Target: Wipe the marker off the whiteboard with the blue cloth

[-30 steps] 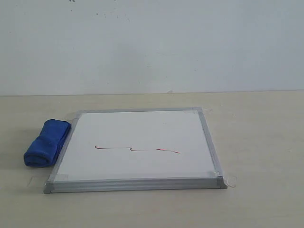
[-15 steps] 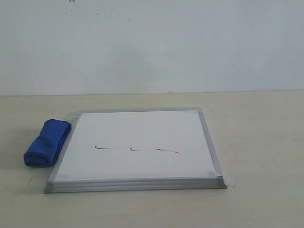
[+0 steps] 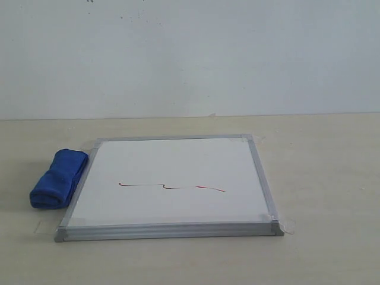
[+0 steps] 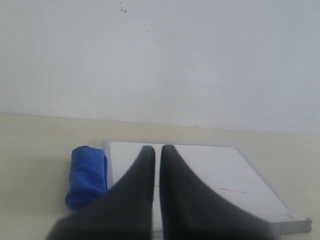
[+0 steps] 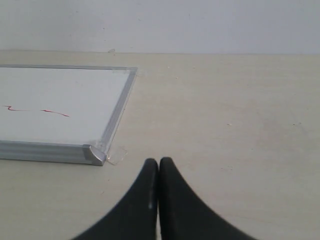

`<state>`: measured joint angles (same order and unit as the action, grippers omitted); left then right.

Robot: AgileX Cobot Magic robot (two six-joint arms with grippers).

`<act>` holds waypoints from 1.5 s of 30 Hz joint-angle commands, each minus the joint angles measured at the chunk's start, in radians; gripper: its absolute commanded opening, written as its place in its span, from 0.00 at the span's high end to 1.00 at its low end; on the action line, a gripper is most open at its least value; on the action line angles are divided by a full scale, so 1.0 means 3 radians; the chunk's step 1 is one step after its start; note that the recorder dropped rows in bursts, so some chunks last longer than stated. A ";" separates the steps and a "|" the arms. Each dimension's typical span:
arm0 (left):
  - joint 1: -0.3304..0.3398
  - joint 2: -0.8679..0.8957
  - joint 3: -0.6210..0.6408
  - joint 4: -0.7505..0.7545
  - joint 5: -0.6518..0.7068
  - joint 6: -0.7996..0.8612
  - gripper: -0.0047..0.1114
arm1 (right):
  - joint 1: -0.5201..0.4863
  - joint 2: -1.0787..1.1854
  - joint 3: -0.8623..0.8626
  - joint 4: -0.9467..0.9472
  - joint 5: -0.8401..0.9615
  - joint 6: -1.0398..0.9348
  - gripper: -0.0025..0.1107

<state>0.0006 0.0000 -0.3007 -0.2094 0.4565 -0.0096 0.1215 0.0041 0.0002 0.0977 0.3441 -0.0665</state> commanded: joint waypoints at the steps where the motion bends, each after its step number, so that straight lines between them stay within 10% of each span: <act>1: 0.0009 0.0000 -0.0024 -0.0080 -0.0050 0.0008 0.93 | -0.0006 -0.0014 -0.0001 0.0001 -0.0035 -0.0001 0.98; 10: 0.0003 0.0412 -0.0493 -0.1349 -0.0649 0.0564 0.93 | -0.0006 -0.0014 -0.0001 0.0001 -0.0035 -0.0001 0.98; 17: 0.0003 0.1892 -0.1825 -0.1332 0.0387 0.1216 0.93 | -0.0006 -0.0014 -0.0001 0.0001 -0.0035 -0.0001 0.98; 23: 0.0003 0.3139 -0.2749 -0.0525 0.0934 0.0880 0.93 | -0.0006 -0.0014 -0.0001 0.0001 -0.0035 -0.0001 0.98; 31: 0.0003 0.4322 -0.2890 0.0589 0.0640 0.0528 0.92 | -0.0006 -0.0014 -0.0001 0.0001 -0.0035 -0.0001 0.98; 40: 0.0010 0.5343 -0.2907 0.0623 0.0002 0.0458 0.39 | -0.0006 -0.0014 -0.0001 0.0001 -0.0035 -0.0001 0.98; 45: 0.0057 0.5843 -0.3081 0.0937 -0.0003 0.0192 0.37 | -0.0006 -0.0014 -0.0001 0.0001 -0.0035 -0.0001 0.98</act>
<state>0.0097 1.6902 -1.1955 0.0111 0.4651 0.0939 0.1215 0.0041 0.0002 0.0977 0.3423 -0.0665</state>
